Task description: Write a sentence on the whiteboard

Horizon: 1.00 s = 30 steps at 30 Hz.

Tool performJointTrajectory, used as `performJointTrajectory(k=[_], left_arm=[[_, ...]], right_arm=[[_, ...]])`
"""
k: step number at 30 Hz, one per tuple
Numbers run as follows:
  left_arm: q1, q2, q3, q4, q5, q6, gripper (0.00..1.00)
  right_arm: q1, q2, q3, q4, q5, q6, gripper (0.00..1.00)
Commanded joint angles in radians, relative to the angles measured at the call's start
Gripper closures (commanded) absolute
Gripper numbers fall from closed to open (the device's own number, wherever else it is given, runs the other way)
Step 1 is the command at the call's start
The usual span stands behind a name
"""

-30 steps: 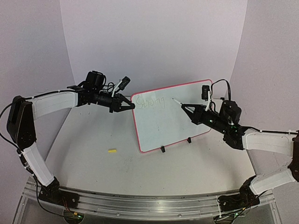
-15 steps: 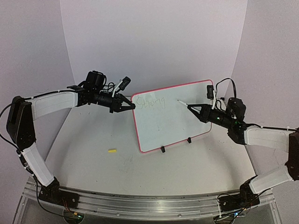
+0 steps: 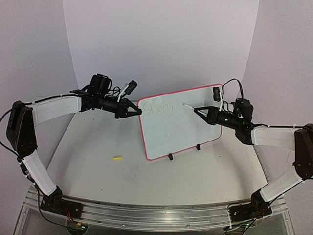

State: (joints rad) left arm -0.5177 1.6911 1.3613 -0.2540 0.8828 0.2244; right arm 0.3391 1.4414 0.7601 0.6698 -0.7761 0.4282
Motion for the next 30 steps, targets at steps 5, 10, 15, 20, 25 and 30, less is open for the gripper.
performJointTrajectory(k=[5, 10, 15, 20, 25, 30], left_arm=[[-0.026, 0.004, 0.017, -0.078, -0.051, 0.06, 1.0], [-0.028, 0.008, 0.018, -0.08, -0.051, 0.062, 1.0], [-0.028, 0.01, 0.018, -0.081, -0.054, 0.062, 1.0], [-0.028, 0.012, 0.019, -0.082, -0.054, 0.064, 1.0], [-0.029, 0.012, 0.019, -0.082, -0.054, 0.065, 1.0], [-0.03, 0.013, 0.021, -0.081, -0.052, 0.064, 1.0]], right_arm=[[-0.026, 0.027, 0.045, 0.082, 0.021, 0.018, 1.0], [-0.028, 0.055, 0.07, 0.091, 0.019, 0.021, 1.0], [-0.03, 0.076, 0.084, 0.096, 0.029, 0.022, 1.0], [-0.032, 0.096, 0.099, 0.1, 0.021, 0.025, 1.0], [-0.031, 0.106, 0.089, 0.1, 0.002, 0.024, 1.0], [-0.031, 0.101, 0.043, 0.1, -0.012, 0.023, 1.0]])
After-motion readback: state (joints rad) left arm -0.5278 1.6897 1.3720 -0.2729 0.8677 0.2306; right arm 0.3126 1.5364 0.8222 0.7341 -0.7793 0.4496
